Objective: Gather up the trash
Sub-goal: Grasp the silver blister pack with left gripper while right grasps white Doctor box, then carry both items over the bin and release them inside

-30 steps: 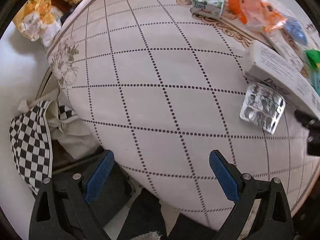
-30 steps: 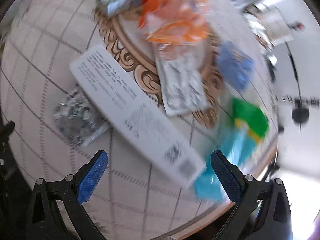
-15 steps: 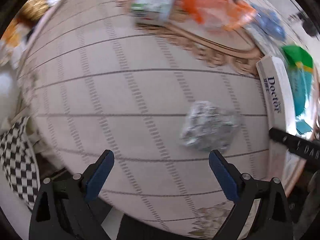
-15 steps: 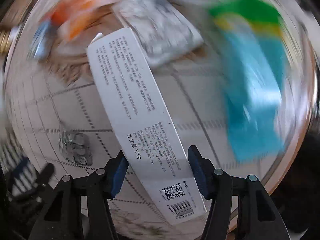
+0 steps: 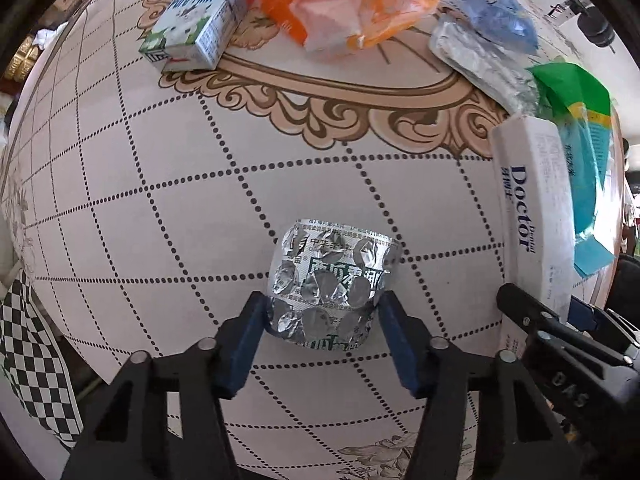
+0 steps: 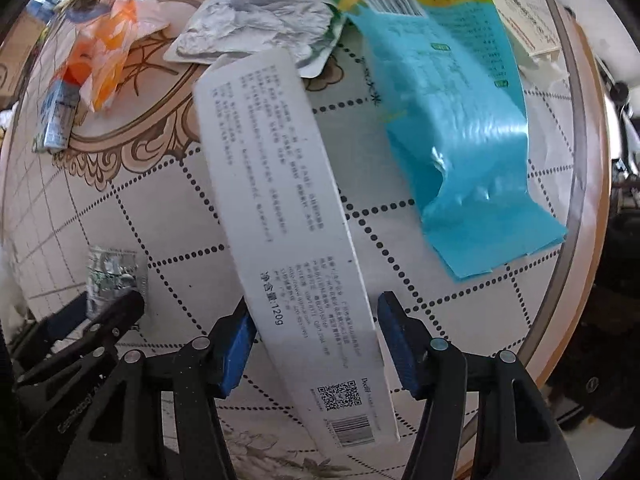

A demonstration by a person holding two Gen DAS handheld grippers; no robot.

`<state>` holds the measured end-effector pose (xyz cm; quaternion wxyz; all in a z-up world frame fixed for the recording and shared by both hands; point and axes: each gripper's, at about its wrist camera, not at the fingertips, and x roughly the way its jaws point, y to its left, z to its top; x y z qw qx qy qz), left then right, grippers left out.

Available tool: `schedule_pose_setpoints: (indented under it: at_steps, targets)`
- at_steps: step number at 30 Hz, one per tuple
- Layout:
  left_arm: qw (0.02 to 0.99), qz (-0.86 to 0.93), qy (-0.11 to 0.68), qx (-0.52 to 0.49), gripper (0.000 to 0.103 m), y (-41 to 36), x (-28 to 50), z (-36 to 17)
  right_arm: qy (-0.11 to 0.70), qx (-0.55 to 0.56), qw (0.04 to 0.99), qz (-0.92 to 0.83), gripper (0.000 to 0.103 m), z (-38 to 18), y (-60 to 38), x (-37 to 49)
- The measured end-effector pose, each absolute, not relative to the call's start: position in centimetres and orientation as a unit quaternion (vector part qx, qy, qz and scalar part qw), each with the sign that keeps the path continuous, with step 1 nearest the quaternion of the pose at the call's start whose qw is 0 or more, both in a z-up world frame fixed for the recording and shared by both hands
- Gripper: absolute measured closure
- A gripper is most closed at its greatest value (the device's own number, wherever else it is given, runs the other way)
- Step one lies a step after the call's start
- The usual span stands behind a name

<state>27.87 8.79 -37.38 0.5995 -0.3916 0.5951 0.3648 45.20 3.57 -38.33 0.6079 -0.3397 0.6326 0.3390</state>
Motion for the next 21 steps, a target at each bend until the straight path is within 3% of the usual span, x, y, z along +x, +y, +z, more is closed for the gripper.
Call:
schedule_pose_setpoints:
  at_steps: [3,21]
  targets:
    - [0.605,0.369,0.597,-0.376,0.053,8.1,28.3,-36.7,0.623,-0.334,0.614,0.35,0.049,-38.1,2.6,44.1]
    - [0.695,0.387,0.509,-0.328,0.053,3.0,21.7,-25.9,0.614,-0.261,0.625,0.406,0.052,-33.6,-3.4,35.8]
